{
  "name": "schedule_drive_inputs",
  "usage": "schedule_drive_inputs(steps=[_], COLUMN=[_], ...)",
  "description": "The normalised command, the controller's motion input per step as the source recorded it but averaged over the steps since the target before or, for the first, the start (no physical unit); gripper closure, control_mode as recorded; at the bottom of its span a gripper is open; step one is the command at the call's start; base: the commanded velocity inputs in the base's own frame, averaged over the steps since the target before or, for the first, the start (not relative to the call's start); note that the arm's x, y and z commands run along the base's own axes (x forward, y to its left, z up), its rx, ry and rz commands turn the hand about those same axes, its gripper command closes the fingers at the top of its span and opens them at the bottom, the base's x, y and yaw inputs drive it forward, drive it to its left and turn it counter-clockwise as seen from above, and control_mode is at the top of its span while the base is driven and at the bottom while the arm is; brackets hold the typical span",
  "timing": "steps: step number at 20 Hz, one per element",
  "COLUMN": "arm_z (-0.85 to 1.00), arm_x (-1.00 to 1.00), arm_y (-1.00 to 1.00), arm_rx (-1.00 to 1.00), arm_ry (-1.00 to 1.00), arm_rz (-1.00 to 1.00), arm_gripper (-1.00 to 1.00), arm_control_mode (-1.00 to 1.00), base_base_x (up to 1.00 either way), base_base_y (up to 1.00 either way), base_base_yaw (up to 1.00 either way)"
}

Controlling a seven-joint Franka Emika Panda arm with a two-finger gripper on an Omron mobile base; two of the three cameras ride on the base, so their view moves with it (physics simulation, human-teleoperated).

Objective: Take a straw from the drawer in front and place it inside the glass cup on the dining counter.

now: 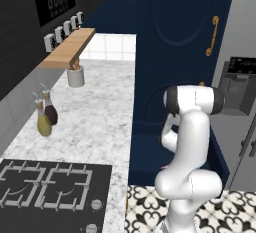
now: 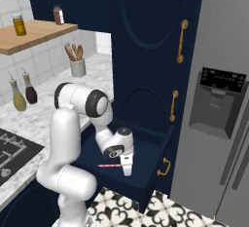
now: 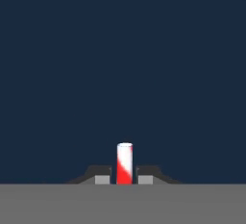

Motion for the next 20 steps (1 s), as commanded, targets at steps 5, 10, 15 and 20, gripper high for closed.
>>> schedule_drive_inputs(steps=[5,10,15,20], arm_z=[1.0,1.0,1.0,1.0], arm_x=[0.17,0.8,0.99,0.48], arm_y=[0.0,0.0,0.0,0.0], arm_rx=[0.11,0.02,0.0,0.01], arm_ry=[0.07,0.02,0.02,0.11], arm_rz=[0.0,-0.03,-0.16,-0.12], arm_gripper=[1.0,1.0,1.0,1.0], arm_control_mode=[-1.0,-1.0,-1.0,-1.0], base_base_x=[0.0,0.0,0.0,0.0], base_base_y=[0.0,0.0,0.0,0.0], base_base_yaw=[0.0,0.0,0.0,0.0])
